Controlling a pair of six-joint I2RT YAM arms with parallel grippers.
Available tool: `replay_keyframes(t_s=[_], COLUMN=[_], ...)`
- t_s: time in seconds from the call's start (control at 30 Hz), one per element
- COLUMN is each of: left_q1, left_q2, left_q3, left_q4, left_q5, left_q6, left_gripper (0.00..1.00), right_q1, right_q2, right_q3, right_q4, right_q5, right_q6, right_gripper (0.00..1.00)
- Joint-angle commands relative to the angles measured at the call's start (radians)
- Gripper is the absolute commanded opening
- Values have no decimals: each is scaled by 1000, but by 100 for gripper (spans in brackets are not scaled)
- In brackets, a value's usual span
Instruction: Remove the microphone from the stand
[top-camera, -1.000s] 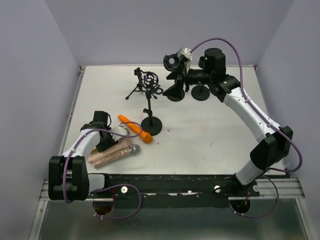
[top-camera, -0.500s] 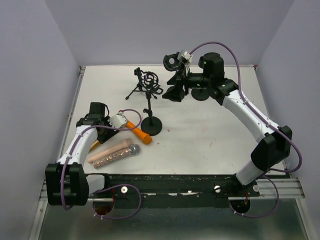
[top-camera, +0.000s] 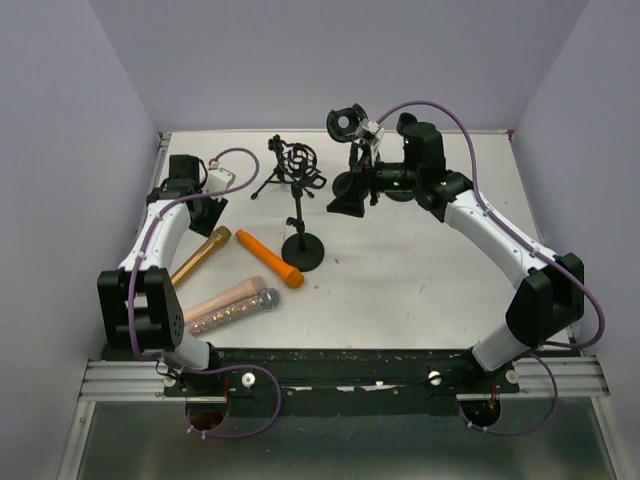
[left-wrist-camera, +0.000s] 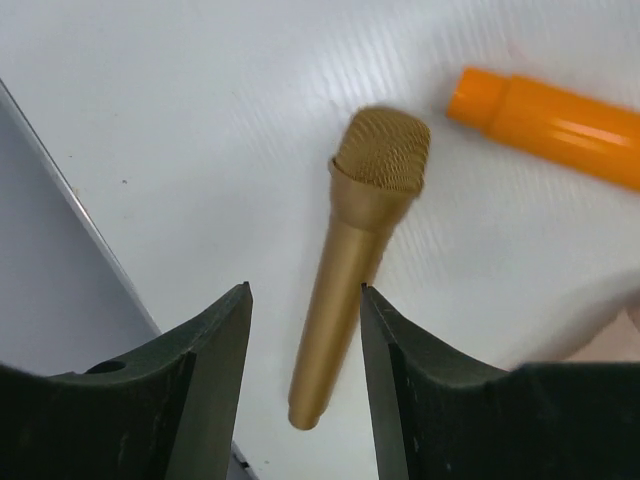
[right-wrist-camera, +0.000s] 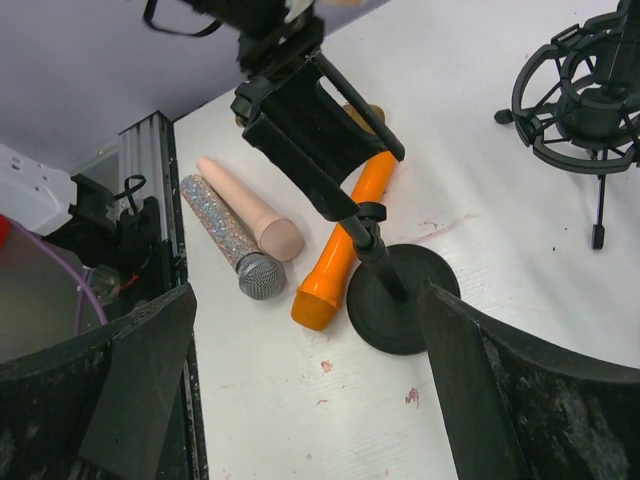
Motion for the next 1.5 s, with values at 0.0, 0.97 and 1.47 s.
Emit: replay_keyframes(t_s=[0.0,0.97,1.47], left_q1=[68,92,90], left_q2=[184,244,76], left_q3=[167,54,162], left_q4=[-7,26,-35], left_q5=[-84,-68,264], left_q6=[-254,-203,-318], left_gripper=[54,48,51], right_q1=[-4,31,307], right_q2=[-61,-85,-95], right_q3=[-23,-225,-442], right_q4=[12,200,770], right_q5=[33,110,660], right_q6=[-4,50,48], right_gripper=[100,96,100])
